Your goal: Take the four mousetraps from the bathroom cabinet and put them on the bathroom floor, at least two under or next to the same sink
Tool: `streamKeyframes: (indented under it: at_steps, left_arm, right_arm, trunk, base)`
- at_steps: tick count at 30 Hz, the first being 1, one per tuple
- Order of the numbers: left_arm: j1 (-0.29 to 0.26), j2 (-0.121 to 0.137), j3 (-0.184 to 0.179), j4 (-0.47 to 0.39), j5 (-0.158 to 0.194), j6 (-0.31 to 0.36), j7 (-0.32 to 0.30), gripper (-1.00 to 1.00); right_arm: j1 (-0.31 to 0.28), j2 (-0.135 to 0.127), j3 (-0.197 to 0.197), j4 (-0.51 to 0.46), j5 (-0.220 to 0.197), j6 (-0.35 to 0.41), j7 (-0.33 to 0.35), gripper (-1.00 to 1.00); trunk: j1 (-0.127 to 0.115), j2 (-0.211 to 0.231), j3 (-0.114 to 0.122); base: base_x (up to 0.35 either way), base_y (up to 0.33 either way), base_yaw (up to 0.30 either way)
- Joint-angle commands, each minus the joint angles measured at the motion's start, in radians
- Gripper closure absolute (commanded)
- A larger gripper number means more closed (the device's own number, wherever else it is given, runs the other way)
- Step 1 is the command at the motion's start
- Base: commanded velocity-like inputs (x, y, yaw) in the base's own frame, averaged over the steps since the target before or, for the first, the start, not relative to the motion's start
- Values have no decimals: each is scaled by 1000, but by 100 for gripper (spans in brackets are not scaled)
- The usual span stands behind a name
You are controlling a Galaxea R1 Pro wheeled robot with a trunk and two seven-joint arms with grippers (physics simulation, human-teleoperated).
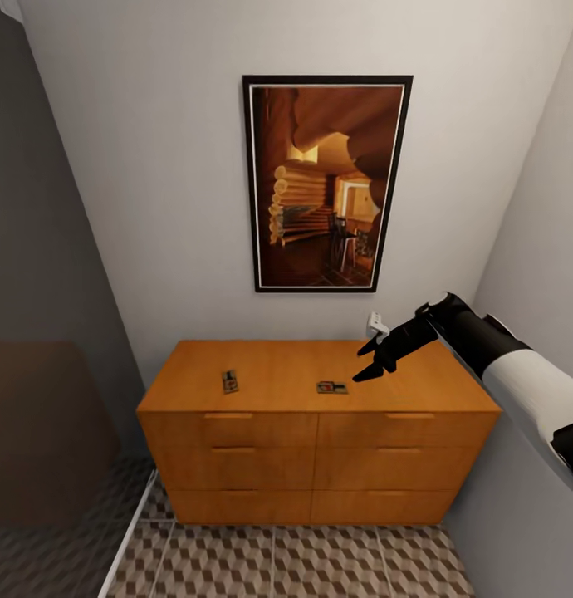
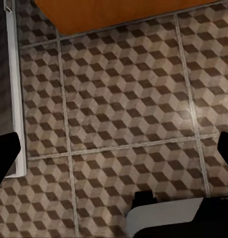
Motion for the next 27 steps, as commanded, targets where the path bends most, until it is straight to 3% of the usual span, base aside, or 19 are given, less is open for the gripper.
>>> streamKeyframes:
  at_steps: [1,16,27]
  left_arm:
    - [2,0,-9,5,4,-1,4,-100]
    - [106,38,-9,5,4,25,4,-100]
    - [138,44,-8,5,4,25,3,-100]
  right_arm:
    - [-1,-1,3,-2,1,10,3,-100]
    - [-1,-1,3,1,1,11,3,-100]
    - [-1,0,3,14,1,11,3,-100]
  trunk:
    - [1,-2,-2]
    - [1,-2,-2]
    - [1,-2,-10]
  base:
    - [150,0,0]
    - [25,0,0]
    - [0,0,0]
